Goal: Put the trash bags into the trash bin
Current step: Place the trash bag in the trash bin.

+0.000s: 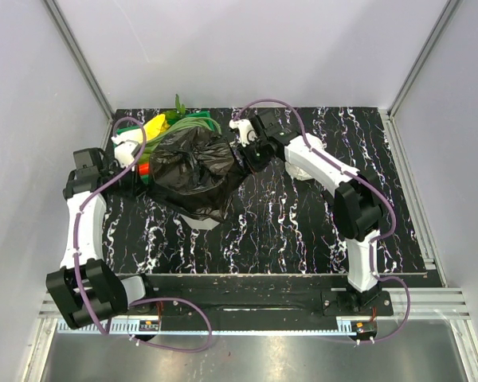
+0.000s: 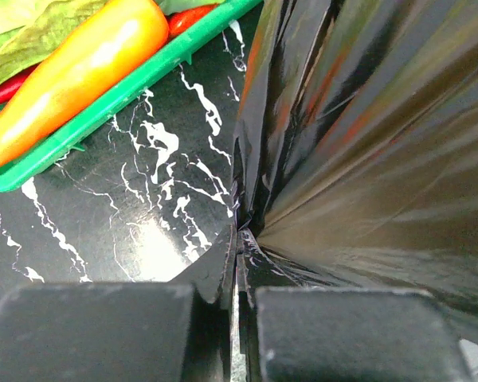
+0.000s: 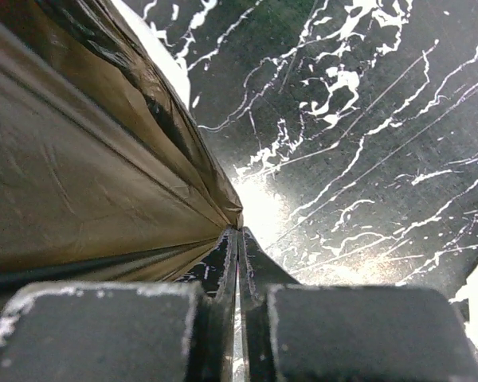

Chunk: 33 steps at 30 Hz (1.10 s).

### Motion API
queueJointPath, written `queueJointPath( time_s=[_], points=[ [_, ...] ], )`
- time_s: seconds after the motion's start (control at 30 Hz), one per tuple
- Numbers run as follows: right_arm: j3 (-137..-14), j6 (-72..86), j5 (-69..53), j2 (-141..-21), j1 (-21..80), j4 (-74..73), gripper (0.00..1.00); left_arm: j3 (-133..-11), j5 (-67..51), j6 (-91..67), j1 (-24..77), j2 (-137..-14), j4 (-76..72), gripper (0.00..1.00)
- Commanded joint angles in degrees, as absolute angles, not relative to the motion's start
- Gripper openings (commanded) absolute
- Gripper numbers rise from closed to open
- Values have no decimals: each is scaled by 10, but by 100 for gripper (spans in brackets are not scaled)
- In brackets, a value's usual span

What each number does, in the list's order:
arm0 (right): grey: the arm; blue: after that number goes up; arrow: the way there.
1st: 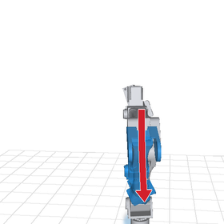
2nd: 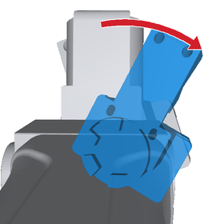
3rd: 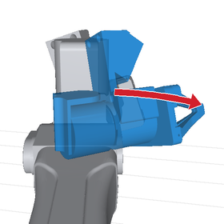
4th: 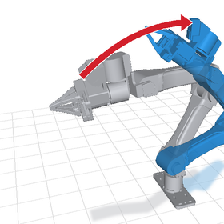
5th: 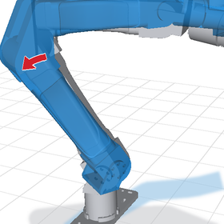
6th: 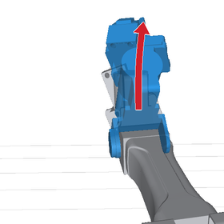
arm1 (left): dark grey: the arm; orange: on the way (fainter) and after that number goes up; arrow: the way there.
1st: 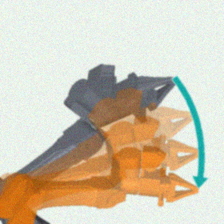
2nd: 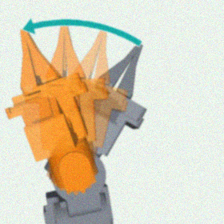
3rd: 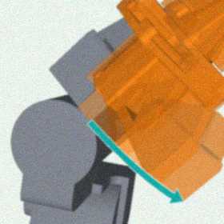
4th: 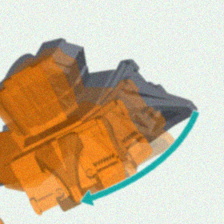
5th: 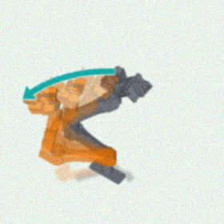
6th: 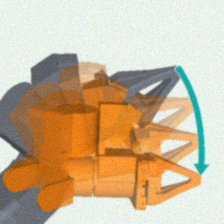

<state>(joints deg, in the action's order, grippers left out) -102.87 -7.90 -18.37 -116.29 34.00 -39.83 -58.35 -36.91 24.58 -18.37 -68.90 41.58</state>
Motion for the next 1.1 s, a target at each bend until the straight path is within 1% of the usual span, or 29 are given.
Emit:
queueJointPath(
  time_s=[0.0, 0.23, 0.53, 0.7, 0.73, 1.07],
  points=[
    [-1015, -84, -131, -1132, 346, -373, 4, -567, -294, 276, -160, -672, 395, 0],
    [-1007, -88, -86, -1139, 352, -377, 4, -541, -227, 284, -130, -672, 365, 0],
    [-990, -108, -19, -1138, 369, -370, 4, -517, -199, 285, -127, -676, 338, 0],
    [-976, -119, -3, -1136, 371, -360, 3, -507, -186, 288, -123, -676, 327, 0],
    [-972, -126, 17, -1136, 371, -357, 3, -505, -184, 289, -122, -676, 325, 0],
    [-943, -152, 59, -1132, 371, -337, 3, -482, -155, 294, -120, -677, 301, 0]
  ],
)
